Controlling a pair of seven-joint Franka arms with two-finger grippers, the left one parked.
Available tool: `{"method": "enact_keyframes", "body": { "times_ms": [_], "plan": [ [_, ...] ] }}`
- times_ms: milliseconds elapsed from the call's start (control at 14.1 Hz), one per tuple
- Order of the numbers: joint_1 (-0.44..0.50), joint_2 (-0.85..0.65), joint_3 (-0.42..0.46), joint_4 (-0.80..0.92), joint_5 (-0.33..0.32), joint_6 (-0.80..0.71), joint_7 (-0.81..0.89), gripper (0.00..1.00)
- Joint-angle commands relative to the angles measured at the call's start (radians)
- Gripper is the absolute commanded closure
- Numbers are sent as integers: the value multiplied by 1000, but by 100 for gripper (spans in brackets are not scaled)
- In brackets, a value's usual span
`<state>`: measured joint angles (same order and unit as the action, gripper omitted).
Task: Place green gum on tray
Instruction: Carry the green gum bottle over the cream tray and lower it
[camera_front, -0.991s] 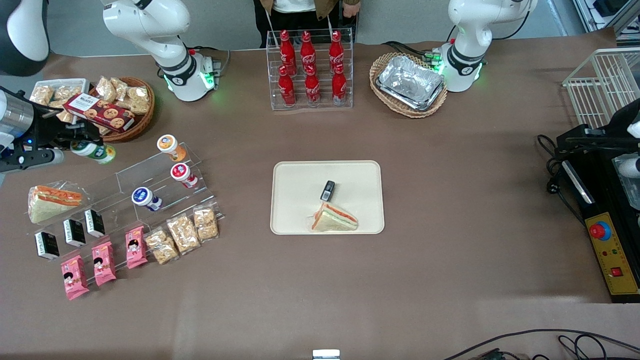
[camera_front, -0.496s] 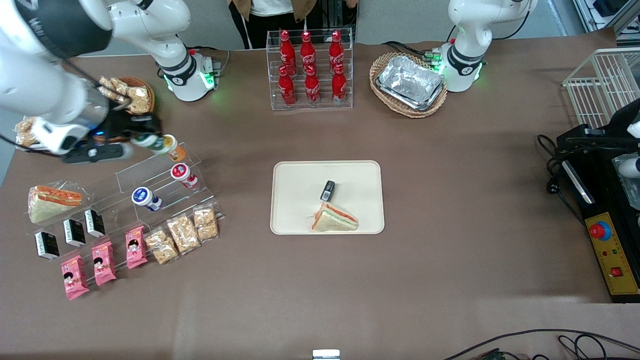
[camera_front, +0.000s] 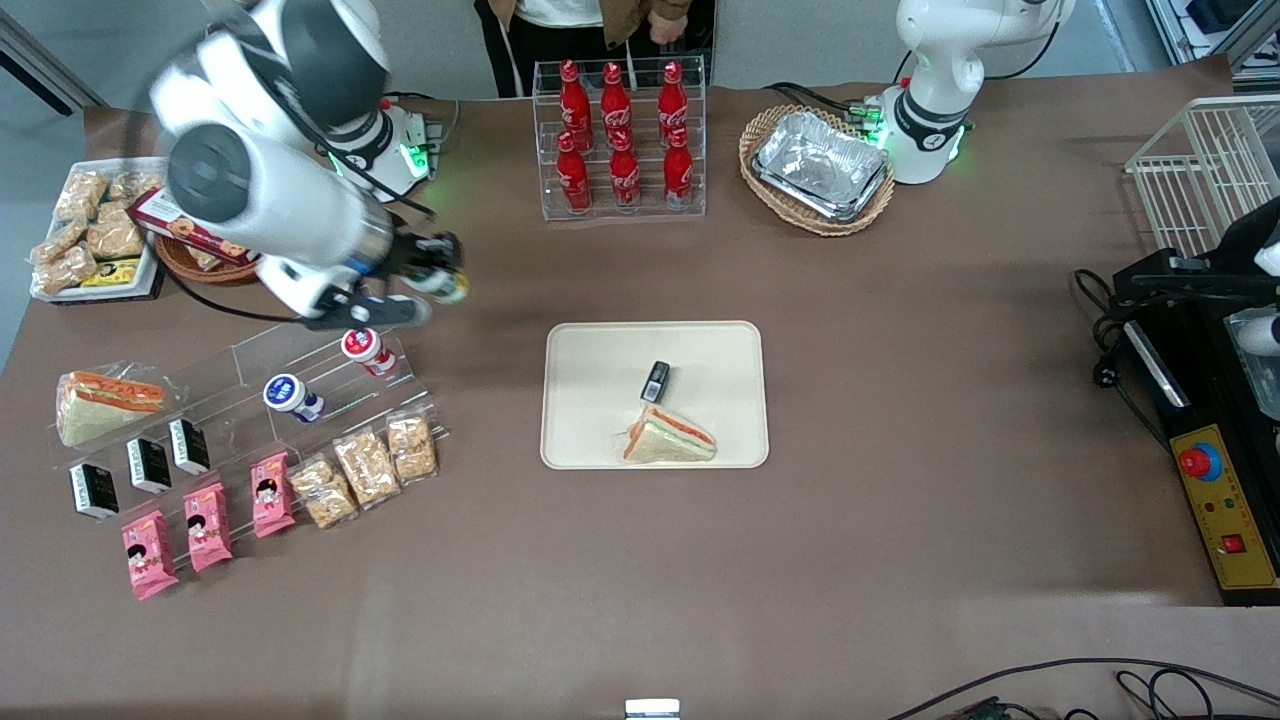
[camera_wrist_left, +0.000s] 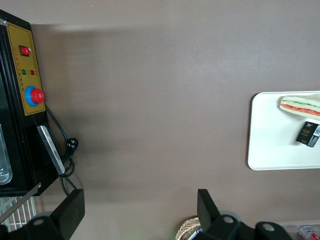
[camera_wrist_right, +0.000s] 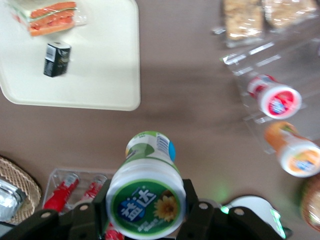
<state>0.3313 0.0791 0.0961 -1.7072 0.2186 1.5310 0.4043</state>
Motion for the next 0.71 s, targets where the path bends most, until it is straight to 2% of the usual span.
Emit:
{"method": "enact_keyframes", "body": {
  "times_ms": [0,142,283,637],
  "plan": [
    [89,99,-7,-29,33,156,77,73],
    [172,151,-9,-74,31,296,158,73],
    [196,192,-9,-106,30,377,180,73],
    [233,224,-9,-311,25,684,180,73]
  ]
}}
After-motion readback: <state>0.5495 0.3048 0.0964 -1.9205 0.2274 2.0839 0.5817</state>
